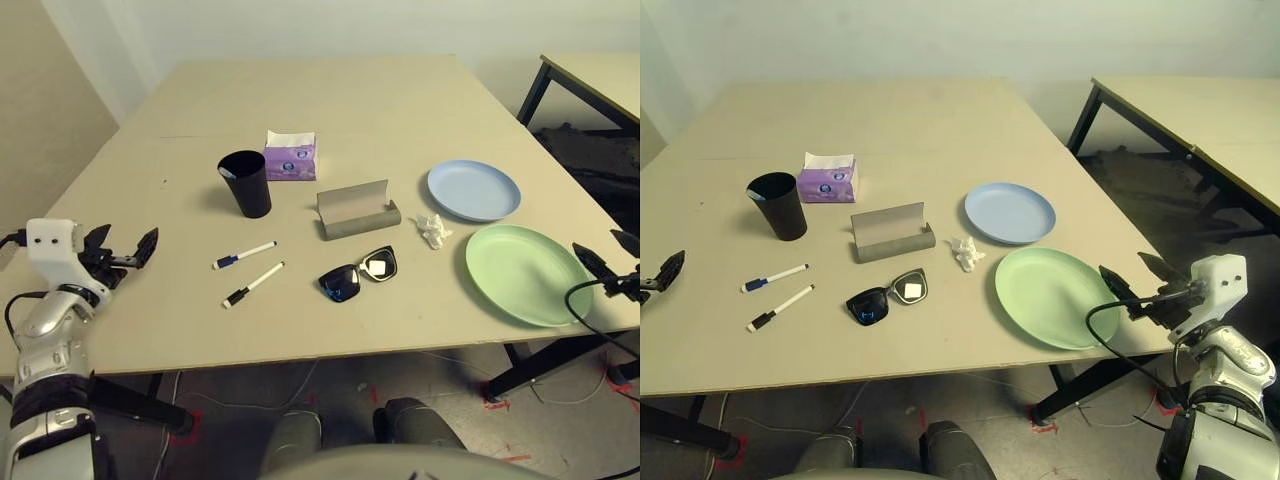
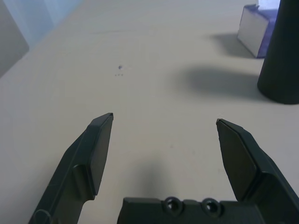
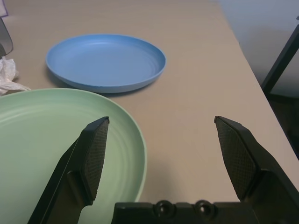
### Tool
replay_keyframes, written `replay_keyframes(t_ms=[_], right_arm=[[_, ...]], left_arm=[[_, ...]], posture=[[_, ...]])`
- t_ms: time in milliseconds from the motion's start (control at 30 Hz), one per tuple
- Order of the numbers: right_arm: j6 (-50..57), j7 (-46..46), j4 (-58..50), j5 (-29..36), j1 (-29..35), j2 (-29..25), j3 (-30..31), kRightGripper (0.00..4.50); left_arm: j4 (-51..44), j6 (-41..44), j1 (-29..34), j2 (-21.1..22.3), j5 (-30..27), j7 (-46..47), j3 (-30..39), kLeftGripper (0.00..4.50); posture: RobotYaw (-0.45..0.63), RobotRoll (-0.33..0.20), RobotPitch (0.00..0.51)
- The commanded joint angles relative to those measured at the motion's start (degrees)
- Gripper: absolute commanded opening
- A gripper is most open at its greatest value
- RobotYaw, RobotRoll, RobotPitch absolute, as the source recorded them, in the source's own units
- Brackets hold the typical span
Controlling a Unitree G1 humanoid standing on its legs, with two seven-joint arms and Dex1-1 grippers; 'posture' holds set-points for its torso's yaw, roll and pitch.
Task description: Organize and tidy the items on the table.
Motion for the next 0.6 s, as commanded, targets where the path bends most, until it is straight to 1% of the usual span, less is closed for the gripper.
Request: replay_keyframes(t_ms=[33,100,133,200,233,267,367,467,600], right_arm=[[0.19,0.80,-0.58,0.59,0.47,-0.89,-0.73,4.50],[-0.27,0.98,-0.86,0.85,1.07,-0.61,-0.94,4.50],[-0.39,0.80,-1.14,1.21,1.47,-0.49,-1.30,4.50],[-0.27,1.28,-2.42,1.81,2.22,-0.26,-1.50,4.50],[-0.26,1.56,-2.90,2.04,2.59,-0.24,-1.54,4.50],[-0.12,1.20,-3.28,2.20,2.87,-0.27,-1.67,4.50],[0.45,-0.26,-4.25,2.01,3.68,-0.43,-1.43,4.50],[0.91,-1.27,-5.75,1.20,4.82,-0.47,-0.43,4.50],[1.92,-4.77,-7.63,-0.37,5.66,-0.95,0.88,4.50]], left_arm=[[-1.01,0.44,0.51,-0.20,-0.30,-0.47,0.04,4.47],[-0.32,0.04,0.09,-0.71,-0.85,-1.99,-0.33,4.47],[-0.68,0.09,0.18,-1.08,-1.57,-3.60,-0.60,4.47],[-5.69,2.30,0.52,-1.85,-5.85,-11.50,-1.80,4.47],[-8.29,3.43,0.75,-2.23,-7.77,-15.79,-2.86,4.47],[-10.82,4.42,1.28,-2.17,-8.42,-20.03,-4.91,4.47],[-15.36,4.89,2.38,-0.87,-6.01,-28.21,-11.57,4.47],[-18.12,4.36,2.27,0.80,-4.02,-34.91,-17.21,4.47],[-18.56,3.76,-0.24,2.46,-4.04,-43.90,-21.69,4.47]], posture=[[-0.01,0.000,0.032],[-0.02,0.000,0.044],[-0.02,0.000,0.036],[-0.02,0.000,0.055],[-0.03,0.000,0.052],[-0.03,0.000,0.051],[-0.05,0.000,0.057],[-0.07,0.000,0.051],[-0.09,0.000,0.042]])
